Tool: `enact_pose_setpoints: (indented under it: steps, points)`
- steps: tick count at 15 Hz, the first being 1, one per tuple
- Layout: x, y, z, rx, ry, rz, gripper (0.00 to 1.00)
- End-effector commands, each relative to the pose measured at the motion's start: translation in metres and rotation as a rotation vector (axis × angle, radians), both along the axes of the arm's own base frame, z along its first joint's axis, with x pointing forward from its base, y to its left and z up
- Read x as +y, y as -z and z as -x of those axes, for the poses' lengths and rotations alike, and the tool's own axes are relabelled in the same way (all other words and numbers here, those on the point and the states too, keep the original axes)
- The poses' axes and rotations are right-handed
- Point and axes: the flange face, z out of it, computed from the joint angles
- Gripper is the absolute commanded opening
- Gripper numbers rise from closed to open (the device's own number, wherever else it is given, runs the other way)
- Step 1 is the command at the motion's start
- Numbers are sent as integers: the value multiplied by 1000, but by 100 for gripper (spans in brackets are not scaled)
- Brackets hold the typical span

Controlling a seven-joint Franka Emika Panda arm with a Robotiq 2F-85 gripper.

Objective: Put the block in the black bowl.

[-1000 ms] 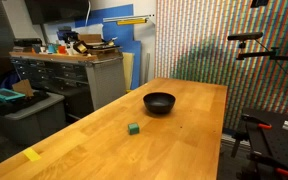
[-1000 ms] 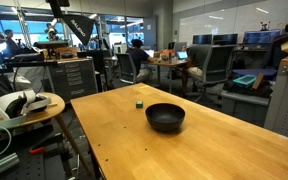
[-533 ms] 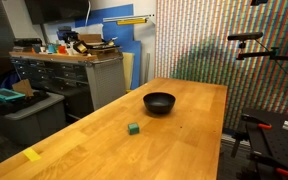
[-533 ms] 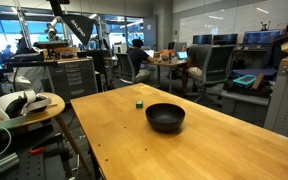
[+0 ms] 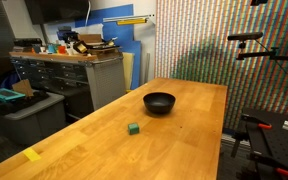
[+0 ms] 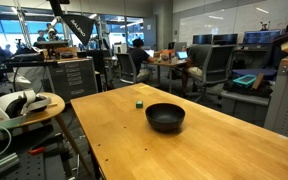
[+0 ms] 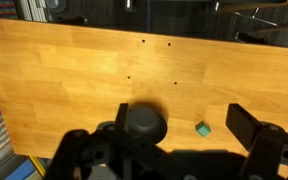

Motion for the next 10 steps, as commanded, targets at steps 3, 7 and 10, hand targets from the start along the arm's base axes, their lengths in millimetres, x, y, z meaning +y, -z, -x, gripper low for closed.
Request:
enact_pose_setpoints:
  steps: [3, 7, 10]
  points:
    - [3, 5, -12, -17, 15, -6, 100]
    - [18, 15, -43, -48, 2, -4, 100]
    - [32, 27, -74, -75, -9, 5, 100]
